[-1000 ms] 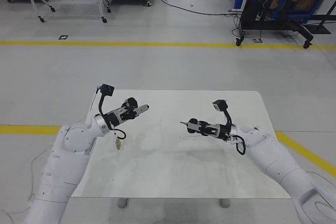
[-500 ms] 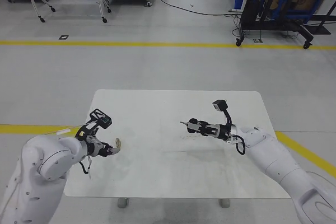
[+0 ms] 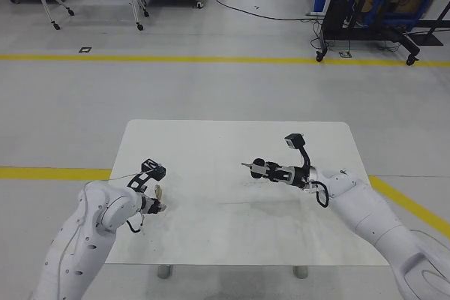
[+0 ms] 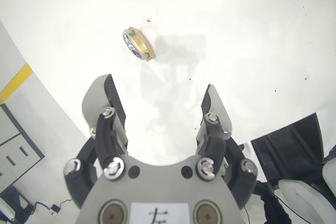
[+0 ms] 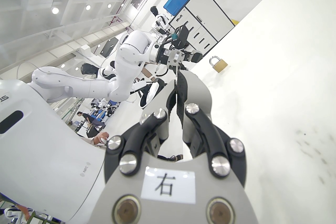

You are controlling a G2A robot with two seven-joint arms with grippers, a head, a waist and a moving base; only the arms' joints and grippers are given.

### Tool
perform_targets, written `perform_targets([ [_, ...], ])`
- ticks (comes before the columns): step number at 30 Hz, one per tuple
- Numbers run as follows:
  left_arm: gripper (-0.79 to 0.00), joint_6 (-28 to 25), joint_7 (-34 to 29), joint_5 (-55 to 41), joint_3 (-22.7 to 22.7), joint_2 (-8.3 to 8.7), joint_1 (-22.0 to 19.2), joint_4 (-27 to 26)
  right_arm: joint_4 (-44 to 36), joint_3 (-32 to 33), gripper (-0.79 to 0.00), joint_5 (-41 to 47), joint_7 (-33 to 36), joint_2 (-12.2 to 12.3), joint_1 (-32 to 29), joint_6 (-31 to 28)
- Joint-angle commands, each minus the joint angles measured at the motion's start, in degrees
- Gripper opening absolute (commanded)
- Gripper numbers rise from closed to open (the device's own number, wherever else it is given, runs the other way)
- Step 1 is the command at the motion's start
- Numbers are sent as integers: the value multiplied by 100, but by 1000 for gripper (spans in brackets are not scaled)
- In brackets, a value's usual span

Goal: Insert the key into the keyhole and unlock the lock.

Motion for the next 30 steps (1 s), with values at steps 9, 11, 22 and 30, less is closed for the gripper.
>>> perform_targets([
  [9,-465,702,265,36,339,-97,-307,554,0,0,-785,0,0,0,0,0],
  [11,-499,876,307,82,380,-114,-345,613,0,0,-785,0,0,0,0,0],
  [22,-517,1370,579,49,439,-172,-384,728,0,0,-785,0,0,0,0,0],
  [30,-597,1669,785,88,500,-220,-465,838,0,0,-785,0,0,0,0,0],
])
